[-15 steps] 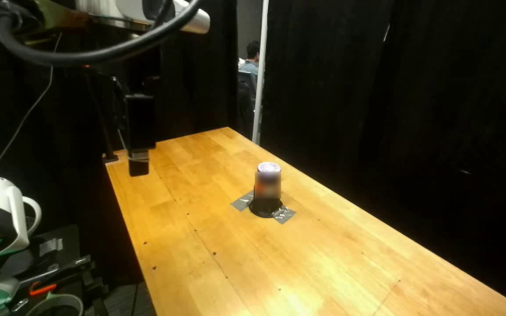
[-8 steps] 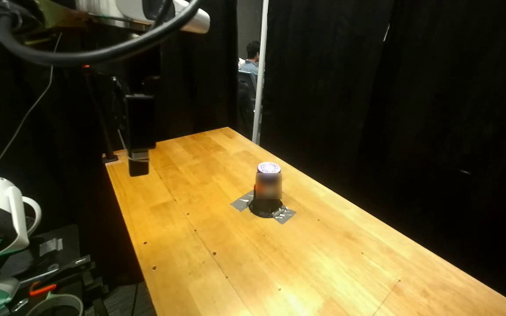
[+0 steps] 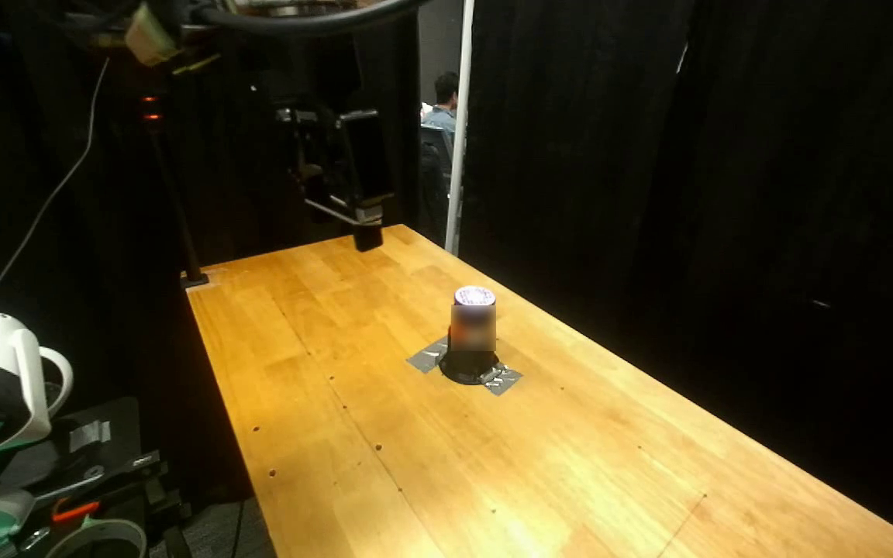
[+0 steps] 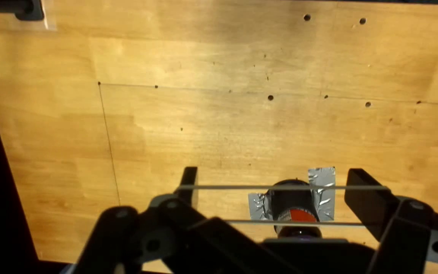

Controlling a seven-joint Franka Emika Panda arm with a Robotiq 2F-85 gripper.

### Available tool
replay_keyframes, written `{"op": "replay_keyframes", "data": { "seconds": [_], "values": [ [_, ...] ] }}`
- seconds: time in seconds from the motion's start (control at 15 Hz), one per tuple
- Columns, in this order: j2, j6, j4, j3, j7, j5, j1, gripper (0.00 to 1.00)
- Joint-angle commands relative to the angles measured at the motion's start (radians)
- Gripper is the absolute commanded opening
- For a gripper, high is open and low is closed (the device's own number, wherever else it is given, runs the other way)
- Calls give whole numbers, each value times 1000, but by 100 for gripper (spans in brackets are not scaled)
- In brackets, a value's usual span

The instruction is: Put the rubber band on the jar.

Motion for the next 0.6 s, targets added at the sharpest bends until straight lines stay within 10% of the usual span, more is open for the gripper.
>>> {"op": "replay_keyframes", "data": {
  "seconds": [0.0, 0.53],
  "values": [
    [242, -2, 225, -17, -68, 12, 6, 100],
    [679, -154, 659, 8, -200, 80, 14, 100]
  ]
}}
